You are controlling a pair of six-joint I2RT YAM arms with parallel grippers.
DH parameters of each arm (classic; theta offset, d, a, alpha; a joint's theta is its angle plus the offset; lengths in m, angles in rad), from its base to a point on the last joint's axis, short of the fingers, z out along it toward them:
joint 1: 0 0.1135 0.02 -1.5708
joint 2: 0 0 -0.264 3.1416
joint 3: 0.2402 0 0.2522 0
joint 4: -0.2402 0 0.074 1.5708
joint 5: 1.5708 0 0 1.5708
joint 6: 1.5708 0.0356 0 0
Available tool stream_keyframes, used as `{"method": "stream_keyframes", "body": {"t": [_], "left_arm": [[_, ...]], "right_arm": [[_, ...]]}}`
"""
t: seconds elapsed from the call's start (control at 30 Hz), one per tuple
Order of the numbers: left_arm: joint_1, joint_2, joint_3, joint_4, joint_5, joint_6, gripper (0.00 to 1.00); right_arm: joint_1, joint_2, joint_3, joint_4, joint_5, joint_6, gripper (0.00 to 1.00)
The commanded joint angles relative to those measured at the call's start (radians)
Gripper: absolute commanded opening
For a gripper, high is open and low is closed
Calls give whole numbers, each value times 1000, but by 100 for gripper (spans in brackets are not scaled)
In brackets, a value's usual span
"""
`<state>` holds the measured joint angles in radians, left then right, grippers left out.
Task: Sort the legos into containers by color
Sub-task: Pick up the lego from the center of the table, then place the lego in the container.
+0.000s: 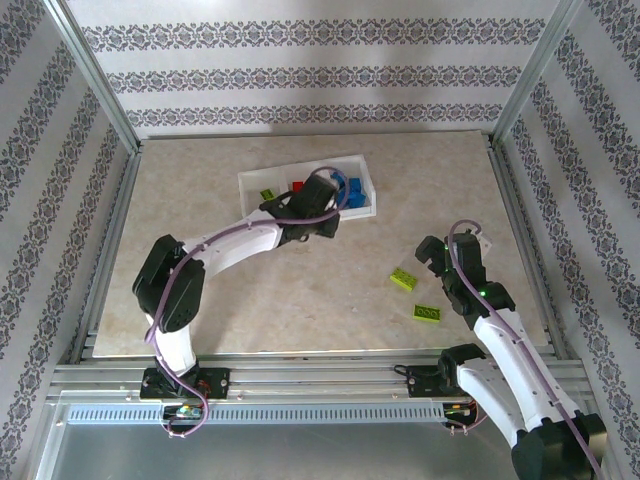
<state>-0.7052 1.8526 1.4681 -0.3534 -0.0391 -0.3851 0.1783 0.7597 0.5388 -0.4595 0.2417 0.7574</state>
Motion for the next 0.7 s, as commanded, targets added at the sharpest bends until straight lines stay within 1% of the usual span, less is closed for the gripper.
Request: {"method": "stream_keyframes", "body": {"t": [0.0, 0.13, 0.33, 0.67], "left_arm": [[9, 80, 149, -102, -64, 72, 26], [39, 190, 347, -175, -94, 103, 26], [87, 324, 561, -218, -74, 112, 26], [132, 467, 767, -252, -45, 110, 26]], "right_arm": [[-13, -8, -14, -19, 16, 8, 98], [-14, -7, 2, -64, 31, -1, 98], [-16, 3, 18, -106, 24, -20, 98], [-16, 16, 25, -148, 29, 4, 98]]}}
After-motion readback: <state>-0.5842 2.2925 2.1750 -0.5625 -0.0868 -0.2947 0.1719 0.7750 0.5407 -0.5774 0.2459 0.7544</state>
